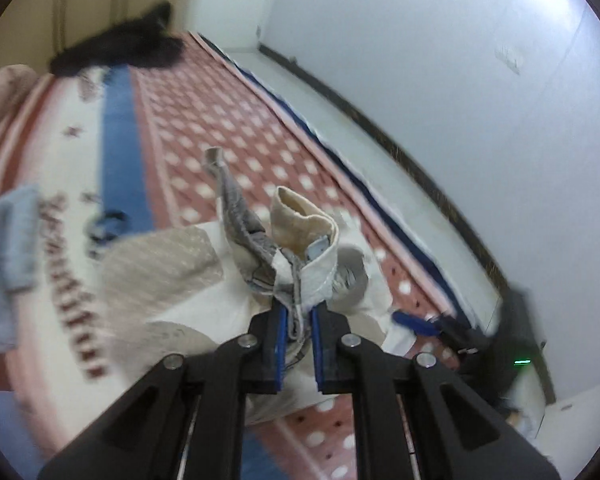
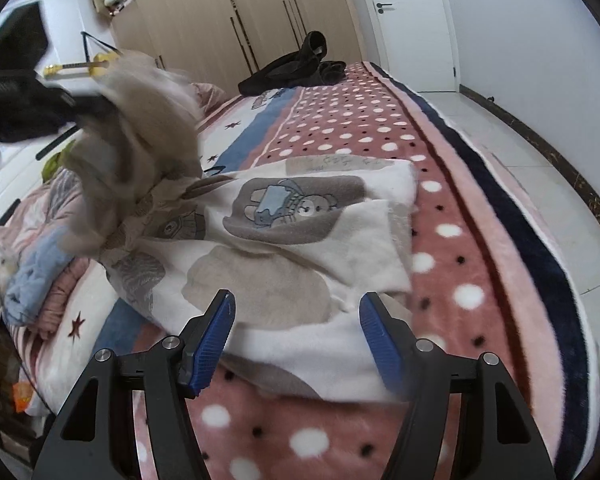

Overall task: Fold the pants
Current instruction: 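Grasp the folded pants edge with the right tool and tuck it over the bundle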

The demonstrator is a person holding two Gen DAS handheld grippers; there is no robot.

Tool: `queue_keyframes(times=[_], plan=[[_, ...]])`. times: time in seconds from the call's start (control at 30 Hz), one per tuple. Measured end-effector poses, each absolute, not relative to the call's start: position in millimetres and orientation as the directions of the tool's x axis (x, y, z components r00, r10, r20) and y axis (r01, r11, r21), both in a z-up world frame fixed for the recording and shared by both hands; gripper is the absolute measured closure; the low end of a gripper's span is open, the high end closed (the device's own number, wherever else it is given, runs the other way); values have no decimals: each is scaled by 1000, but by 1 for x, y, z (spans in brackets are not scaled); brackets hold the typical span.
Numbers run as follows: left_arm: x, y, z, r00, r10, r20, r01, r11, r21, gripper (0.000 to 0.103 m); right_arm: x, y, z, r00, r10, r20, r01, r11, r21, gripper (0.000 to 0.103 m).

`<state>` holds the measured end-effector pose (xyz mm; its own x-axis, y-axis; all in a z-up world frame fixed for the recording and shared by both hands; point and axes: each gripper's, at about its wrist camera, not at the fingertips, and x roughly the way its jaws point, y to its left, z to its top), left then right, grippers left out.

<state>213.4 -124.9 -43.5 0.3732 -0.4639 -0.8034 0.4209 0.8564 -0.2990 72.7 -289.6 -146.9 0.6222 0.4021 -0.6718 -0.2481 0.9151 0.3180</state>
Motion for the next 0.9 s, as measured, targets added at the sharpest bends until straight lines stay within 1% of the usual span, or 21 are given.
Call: queue_keyframes(times=[0.1,0.2,0.23,0.27,0.3,0.33,0.37,0.43,0.5,0.57,0.63,0.7,0.8,0.83,0.87,0.9], plan=[[214,-151,-84,300,-455,-838,417,853,-315,95,65,-302,-143,630,386,-674,-226,921,317,42],[211,-149,-93,285,-449,-847,419,853,-311,90,59,-313,-140,631,377,-679,-211,925,317,41],[209,-144,-88,288,-465,-837,424,846,-324,83,58,-316,-139,631,376,-679,-210,925,317,41],[207,-139,-82,294,-485,-823,426,838,-341,63,57,-318,-139,631,377,-678,-211,924,318,41],[203,-128,-72,318,-516,-796,426,827,-366,52,57,-318,-138,630,379,-677,-212,923,320,41],[198,-119,-64,352,-531,-771,422,825,-375,35,59,-318,-137,630,385,-674,-213,921,327,38],[193,-109,-52,393,-544,-742,420,824,-382,33,62,-317,-135,630,396,-668,-215,915,340,34],[185,-82,-34,444,-544,-712,410,830,-378,33,68,-310,-133,628,431,-649,-230,898,374,32],[177,-61,-28,505,-496,-706,375,863,-338,32,74,-299,-129,623,466,-629,-250,880,404,28],[173,-41,-33,544,-433,-718,335,897,-288,32,84,-282,-125,608,509,-610,-277,855,438,16],[170,-24,-49,541,-405,-737,306,911,-276,32,93,-267,-125,606,511,-610,-286,855,433,15],[169,-17,-64,524,-418,-742,305,906,-295,32,104,-254,-127,602,504,-619,-282,860,426,15],[161,-9,-82,517,-445,-731,297,894,-335,32,120,-237,-133,571,534,-623,-285,841,460,15],[156,-7,-85,516,-454,-726,293,890,-348,32,125,-232,-134,576,513,-636,-267,854,447,22],[153,-6,-88,517,-459,-722,289,888,-358,32,126,-230,-135,589,490,-642,-248,866,434,56],[152,-7,-89,518,-462,-720,288,887,-361,32,128,-228,-135,592,482,-646,-244,871,426,77]])
